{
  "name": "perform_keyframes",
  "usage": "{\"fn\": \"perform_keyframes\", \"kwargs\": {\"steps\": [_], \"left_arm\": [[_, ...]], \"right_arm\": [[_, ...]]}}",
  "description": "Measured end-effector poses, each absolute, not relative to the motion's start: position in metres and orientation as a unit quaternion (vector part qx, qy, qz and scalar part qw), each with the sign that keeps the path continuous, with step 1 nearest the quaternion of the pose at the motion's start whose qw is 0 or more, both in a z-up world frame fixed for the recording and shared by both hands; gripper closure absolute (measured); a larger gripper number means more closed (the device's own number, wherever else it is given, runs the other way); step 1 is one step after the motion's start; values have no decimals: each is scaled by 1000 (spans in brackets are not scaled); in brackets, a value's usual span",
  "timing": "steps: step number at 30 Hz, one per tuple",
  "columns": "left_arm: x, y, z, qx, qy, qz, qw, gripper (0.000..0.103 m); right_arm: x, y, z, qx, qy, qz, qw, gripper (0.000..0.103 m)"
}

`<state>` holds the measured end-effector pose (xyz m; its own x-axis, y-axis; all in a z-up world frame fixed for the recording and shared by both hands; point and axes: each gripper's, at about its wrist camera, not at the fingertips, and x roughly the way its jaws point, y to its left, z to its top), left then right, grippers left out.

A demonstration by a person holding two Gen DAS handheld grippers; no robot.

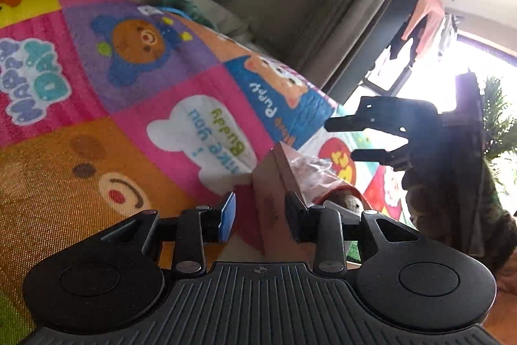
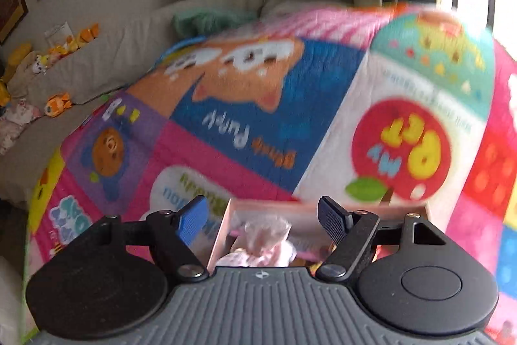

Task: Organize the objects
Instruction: 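Lower the toy figure into the pink box with left while right drops the lace doll in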

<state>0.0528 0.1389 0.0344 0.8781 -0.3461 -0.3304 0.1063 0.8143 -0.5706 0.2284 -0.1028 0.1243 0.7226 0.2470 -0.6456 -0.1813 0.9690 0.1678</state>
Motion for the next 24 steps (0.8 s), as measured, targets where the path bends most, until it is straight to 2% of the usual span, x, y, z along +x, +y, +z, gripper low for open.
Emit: {"fn": "perform_keyframes", "kwargs": {"steps": [1, 2, 3, 7, 11, 13, 15, 17, 20, 22, 23, 24], "left_arm": [[53, 137, 36, -277, 214, -124, 928, 66], [52, 135, 38, -273, 215, -124, 929, 66], [52, 132, 40, -268, 217, -123, 931, 66], [53, 115, 51, -234, 236, -122, 935, 66], [60, 90, 63, -188, 249, -140, 940, 66], [70, 76, 66, -166, 259, -143, 941, 66], [82, 63, 64, -149, 273, -139, 940, 66], [93, 49, 60, -118, 295, -117, 941, 66], [100, 34, 53, -66, 321, -81, 941, 65], [101, 34, 51, -55, 328, -65, 941, 53], [101, 36, 51, -53, 330, -57, 941, 42], [102, 39, 51, -52, 333, -48, 940, 37]], "right_arm": [[229, -102, 123, 41, 354, 117, 927, 34], [233, -100, 118, 37, 360, 114, 925, 45], [239, -99, 111, 33, 372, 108, 921, 50], [245, -98, 84, 12, 393, 86, 915, 52], [209, -130, 109, 47, 342, 125, 930, 52], [173, -154, 124, 31, 299, 135, 944, 48], [137, -178, 127, 3, 267, 132, 955, 28], [103, -203, 119, -24, 257, 134, 957, 17], [67, -228, 88, -43, 280, 141, 948, 17], [60, -230, 66, -54, 302, 139, 942, 17], [59, -227, 59, -59, 308, 138, 939, 19], [61, -222, 52, -62, 314, 139, 937, 24]]}}
